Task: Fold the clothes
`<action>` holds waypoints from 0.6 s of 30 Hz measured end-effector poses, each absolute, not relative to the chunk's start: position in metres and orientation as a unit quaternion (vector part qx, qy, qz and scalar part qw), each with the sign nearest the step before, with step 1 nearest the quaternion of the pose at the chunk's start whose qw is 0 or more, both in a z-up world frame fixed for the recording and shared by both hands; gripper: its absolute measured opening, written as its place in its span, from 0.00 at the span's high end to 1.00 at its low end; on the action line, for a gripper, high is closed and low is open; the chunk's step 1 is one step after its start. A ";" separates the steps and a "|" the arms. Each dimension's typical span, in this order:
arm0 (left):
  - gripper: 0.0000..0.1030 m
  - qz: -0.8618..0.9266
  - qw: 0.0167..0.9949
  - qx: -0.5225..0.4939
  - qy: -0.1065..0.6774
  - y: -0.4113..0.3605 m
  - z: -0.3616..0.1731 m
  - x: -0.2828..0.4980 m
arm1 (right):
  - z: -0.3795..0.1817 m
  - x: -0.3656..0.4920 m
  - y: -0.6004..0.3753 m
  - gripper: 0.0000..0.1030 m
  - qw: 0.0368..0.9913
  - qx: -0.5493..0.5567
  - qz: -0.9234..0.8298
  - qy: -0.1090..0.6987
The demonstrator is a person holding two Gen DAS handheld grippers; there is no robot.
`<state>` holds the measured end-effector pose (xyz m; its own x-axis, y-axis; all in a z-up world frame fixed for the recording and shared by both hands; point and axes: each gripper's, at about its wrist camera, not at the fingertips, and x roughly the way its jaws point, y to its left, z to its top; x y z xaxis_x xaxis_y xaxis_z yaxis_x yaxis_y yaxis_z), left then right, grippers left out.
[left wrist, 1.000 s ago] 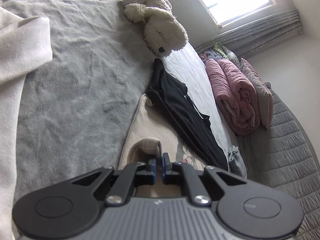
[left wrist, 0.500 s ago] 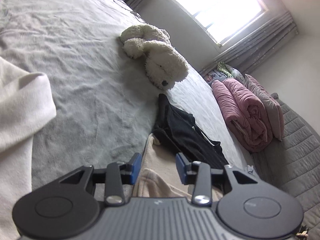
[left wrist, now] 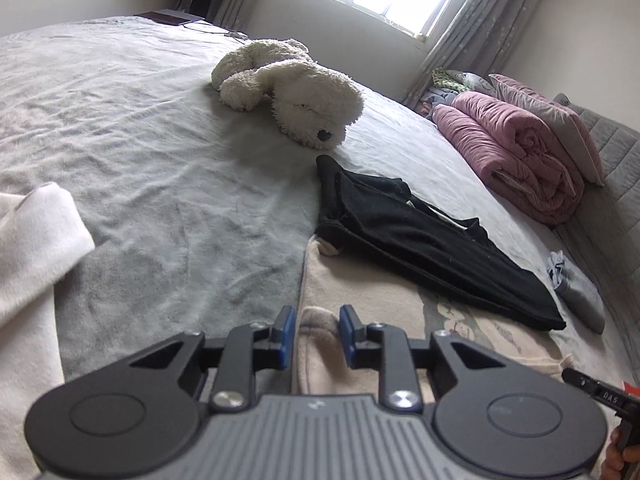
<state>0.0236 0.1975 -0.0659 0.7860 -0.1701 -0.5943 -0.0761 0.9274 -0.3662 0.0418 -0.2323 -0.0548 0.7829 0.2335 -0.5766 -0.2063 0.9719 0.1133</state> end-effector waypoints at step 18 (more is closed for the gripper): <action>0.92 -0.036 0.953 -0.061 0.293 0.166 -0.053 0.008 | -0.056 0.034 -0.217 0.93 0.957 -0.031 0.092 0.275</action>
